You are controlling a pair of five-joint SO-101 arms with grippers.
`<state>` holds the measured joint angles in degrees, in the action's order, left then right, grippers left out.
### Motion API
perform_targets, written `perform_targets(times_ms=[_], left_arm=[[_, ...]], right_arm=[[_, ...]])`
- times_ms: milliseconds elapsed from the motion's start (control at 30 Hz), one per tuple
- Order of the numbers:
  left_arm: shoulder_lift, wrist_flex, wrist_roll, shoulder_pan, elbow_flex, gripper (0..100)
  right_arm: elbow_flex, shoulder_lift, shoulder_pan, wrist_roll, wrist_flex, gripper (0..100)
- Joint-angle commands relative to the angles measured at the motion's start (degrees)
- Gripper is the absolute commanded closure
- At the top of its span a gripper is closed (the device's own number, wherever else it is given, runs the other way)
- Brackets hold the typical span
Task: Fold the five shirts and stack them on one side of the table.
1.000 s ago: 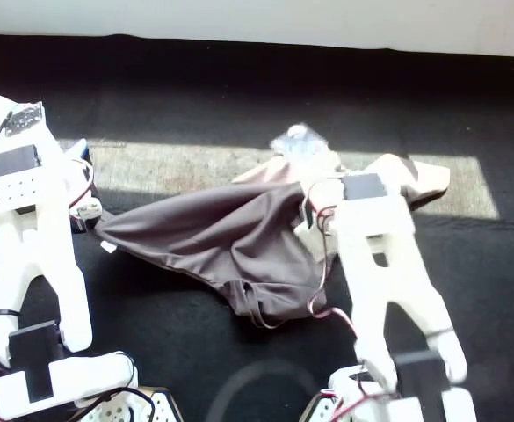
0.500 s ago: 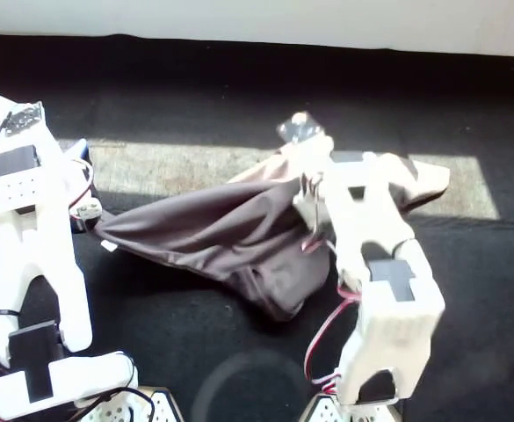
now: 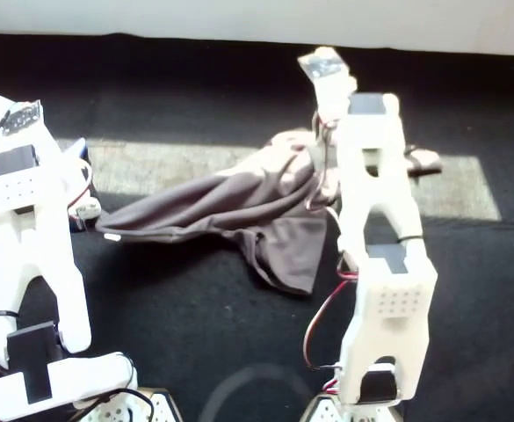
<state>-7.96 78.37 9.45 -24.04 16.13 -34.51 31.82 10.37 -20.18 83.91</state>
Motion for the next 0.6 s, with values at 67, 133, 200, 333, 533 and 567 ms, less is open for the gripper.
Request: perform_targets(times_ms=[67, 133, 200, 333, 533, 567], left_arm=[[-2.07, -0.70, -0.53, -0.57, -0.57, 99], [-2.07, -0.70, -0.53, -0.57, -0.66, 99], [-2.07, -0.79, -0.53, -0.57, -0.66, 99], [-2.07, -0.79, -0.53, -0.31, -0.66, 99], [-2.07, -0.79, -0.53, -0.22, -0.66, 99], [-2.07, -0.79, -0.53, -0.22, -0.66, 99]], right_arm=[[-5.93, -6.20, -0.40, 0.35, 15.52, 83.9], [-5.41, -6.29, -0.40, 0.26, 17.01, 83.9], [-4.00, -6.37, -0.48, 0.26, 17.10, 83.9], [3.47, -6.81, 1.89, 0.35, 17.19, 83.9], [26.15, -18.07, 9.27, 0.62, 16.22, 83.9], [30.55, -20.70, 9.89, 0.70, 14.37, 83.9]])
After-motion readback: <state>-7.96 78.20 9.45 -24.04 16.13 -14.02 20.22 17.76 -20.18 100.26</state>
